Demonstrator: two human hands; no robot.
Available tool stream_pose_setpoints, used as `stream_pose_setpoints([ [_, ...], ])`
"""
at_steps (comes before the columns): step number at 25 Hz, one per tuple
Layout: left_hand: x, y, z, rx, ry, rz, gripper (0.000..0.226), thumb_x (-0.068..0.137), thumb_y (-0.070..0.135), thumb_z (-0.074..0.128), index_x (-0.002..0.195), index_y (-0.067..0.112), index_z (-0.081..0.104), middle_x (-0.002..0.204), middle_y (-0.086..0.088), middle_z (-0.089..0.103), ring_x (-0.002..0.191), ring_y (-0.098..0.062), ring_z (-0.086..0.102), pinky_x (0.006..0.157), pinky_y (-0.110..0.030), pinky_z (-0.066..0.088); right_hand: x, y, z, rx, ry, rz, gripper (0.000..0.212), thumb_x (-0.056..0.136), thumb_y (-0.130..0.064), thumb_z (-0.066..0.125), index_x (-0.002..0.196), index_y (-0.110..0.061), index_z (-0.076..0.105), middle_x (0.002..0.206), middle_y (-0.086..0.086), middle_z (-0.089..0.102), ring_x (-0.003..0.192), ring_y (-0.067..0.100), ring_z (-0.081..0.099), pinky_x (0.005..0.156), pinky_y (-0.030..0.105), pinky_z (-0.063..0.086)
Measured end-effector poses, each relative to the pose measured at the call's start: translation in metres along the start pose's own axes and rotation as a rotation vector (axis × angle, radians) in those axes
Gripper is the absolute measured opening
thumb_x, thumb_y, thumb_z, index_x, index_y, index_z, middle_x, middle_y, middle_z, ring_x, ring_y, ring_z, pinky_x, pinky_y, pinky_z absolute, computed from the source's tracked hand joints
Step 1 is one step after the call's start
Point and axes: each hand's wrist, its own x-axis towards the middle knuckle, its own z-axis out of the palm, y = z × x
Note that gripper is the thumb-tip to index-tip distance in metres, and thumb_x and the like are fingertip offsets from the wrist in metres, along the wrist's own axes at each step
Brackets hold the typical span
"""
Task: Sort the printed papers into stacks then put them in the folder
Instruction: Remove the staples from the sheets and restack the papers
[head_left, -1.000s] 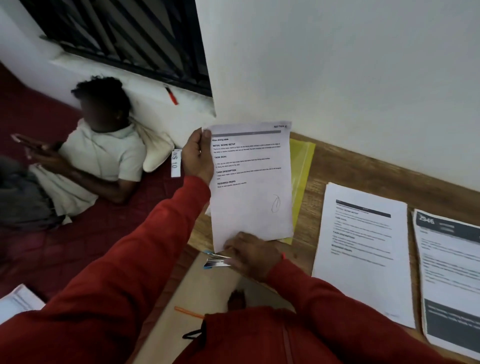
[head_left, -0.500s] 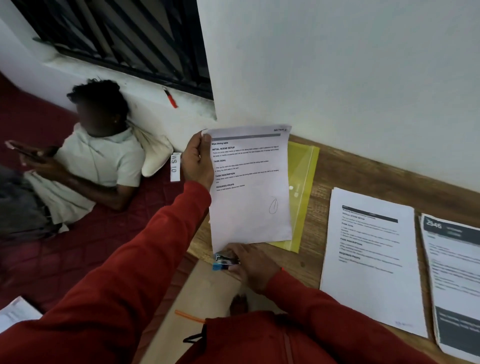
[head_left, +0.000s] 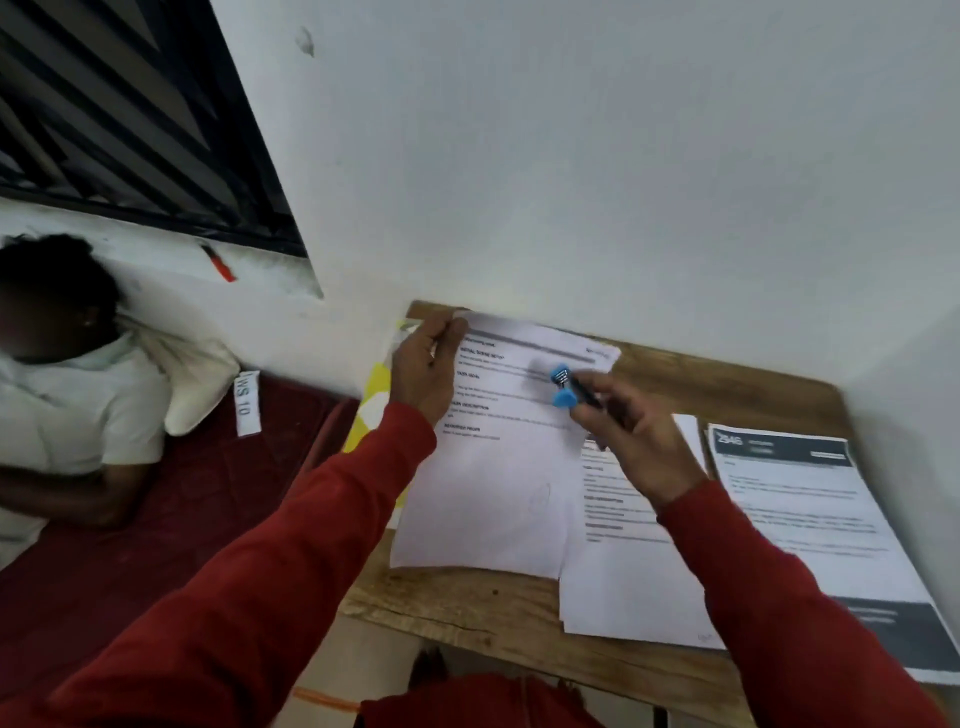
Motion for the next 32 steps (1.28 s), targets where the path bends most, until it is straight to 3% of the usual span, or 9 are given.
stream_pose_setpoints([
  [4, -0.016, 0.011, 0.044, 0.088, -0.151, 0.041, 0.027, 0.096, 0.026, 0.059, 0.113, 0.007, 0.068, 0.111, -0.002, 0.068, 0.103, -0.007, 0.057, 0.089, -0.003, 0.037, 0.037, -0.034, -0.041, -0.564, 0.071, -0.321, 0.034, 0.079, -0.024, 0.079, 0.111, -0.020, 0.069, 0.101, -0.007, 0.064, 0.087, -0.004, 0.055, 0.079, 0.008, 0.041],
  [8, -0.025, 0.026, 0.063, 0.072, -0.211, 0.160, 0.020, 0.096, 0.022, 0.058, 0.107, 0.012, 0.071, 0.103, 0.006, 0.068, 0.096, -0.001, 0.057, 0.087, -0.012, 0.041, 0.058, -0.048, -0.056, -0.830, -0.022, -0.428, 0.036, 0.077, -0.028, 0.080, 0.109, -0.015, 0.070, 0.101, -0.001, 0.066, 0.088, 0.005, 0.056, 0.078, 0.003, 0.036],
  [12, -0.028, 0.036, 0.072, 0.069, -0.227, 0.195, 0.017, 0.095, 0.018, 0.059, 0.105, 0.012, 0.072, 0.097, 0.011, 0.065, 0.092, 0.002, 0.054, 0.083, -0.006, 0.039, 0.058, -0.047, -0.059, -0.869, -0.057, -0.424, 0.035, 0.075, -0.025, 0.082, 0.106, -0.013, 0.070, 0.097, 0.003, 0.065, 0.083, 0.010, 0.055, 0.077, 0.018, 0.041],
  [17, -0.031, 0.034, 0.076, 0.122, -0.188, 0.238, 0.016, 0.094, 0.014, 0.061, 0.103, 0.007, 0.071, 0.094, 0.005, 0.065, 0.087, 0.001, 0.052, 0.079, -0.004, 0.038, 0.055, -0.050, -0.063, -0.904, -0.064, -0.357, 0.036, 0.076, -0.025, 0.081, 0.109, -0.012, 0.070, 0.099, 0.005, 0.065, 0.084, 0.013, 0.055, 0.079, 0.022, 0.043],
  [19, -0.031, 0.035, 0.077, 0.098, -0.164, 0.225, 0.016, 0.092, 0.012, 0.063, 0.104, 0.006, 0.072, 0.093, 0.003, 0.066, 0.086, 0.002, 0.053, 0.080, -0.008, 0.041, 0.054, -0.052, -0.064, -0.912, -0.063, -0.328, 0.037, 0.077, -0.026, 0.080, 0.110, -0.013, 0.070, 0.101, 0.006, 0.066, 0.087, 0.017, 0.059, 0.080, 0.023, 0.044],
  [23, -0.033, 0.041, 0.077, -0.070, -0.191, 0.143, 0.023, 0.089, 0.012, 0.067, 0.111, 0.016, 0.072, 0.100, 0.015, 0.068, 0.093, 0.003, 0.062, 0.083, -0.022, 0.053, 0.054, -0.057, -0.066, -0.940, -0.107, -0.294, 0.036, 0.078, -0.028, 0.079, 0.111, -0.014, 0.071, 0.104, 0.006, 0.067, 0.094, 0.020, 0.061, 0.083, 0.027, 0.046],
  [25, -0.033, 0.044, 0.075, -0.078, -0.205, 0.148, 0.026, 0.088, 0.013, 0.068, 0.113, 0.021, 0.071, 0.100, 0.019, 0.066, 0.093, 0.005, 0.061, 0.078, -0.019, 0.053, 0.056, -0.060, -0.067, -0.953, -0.151, -0.277, 0.035, 0.079, -0.029, 0.078, 0.111, -0.017, 0.071, 0.105, 0.003, 0.067, 0.097, 0.019, 0.060, 0.084, 0.026, 0.045],
  [29, -0.034, 0.048, 0.073, -0.087, -0.221, 0.197, 0.028, 0.088, 0.015, 0.068, 0.116, 0.022, 0.069, 0.095, 0.003, 0.068, 0.085, -0.006, 0.062, 0.071, -0.019, 0.054, 0.059, -0.067, -0.067, -1.013, -0.234, -0.258, 0.036, 0.081, -0.032, 0.075, 0.114, -0.017, 0.070, 0.107, 0.003, 0.066, 0.100, 0.017, 0.059, 0.086, 0.023, 0.042],
  [32, -0.031, 0.044, 0.073, -0.030, -0.225, 0.259, 0.027, 0.089, 0.017, 0.068, 0.116, 0.021, 0.068, 0.093, 0.001, 0.069, 0.083, -0.006, 0.063, 0.069, -0.017, 0.054, 0.060, -0.070, -0.065, -1.039, -0.242, -0.265, 0.032, 0.083, -0.031, 0.074, 0.112, -0.017, 0.071, 0.106, 0.002, 0.067, 0.099, 0.016, 0.059, 0.084, 0.020, 0.039],
])
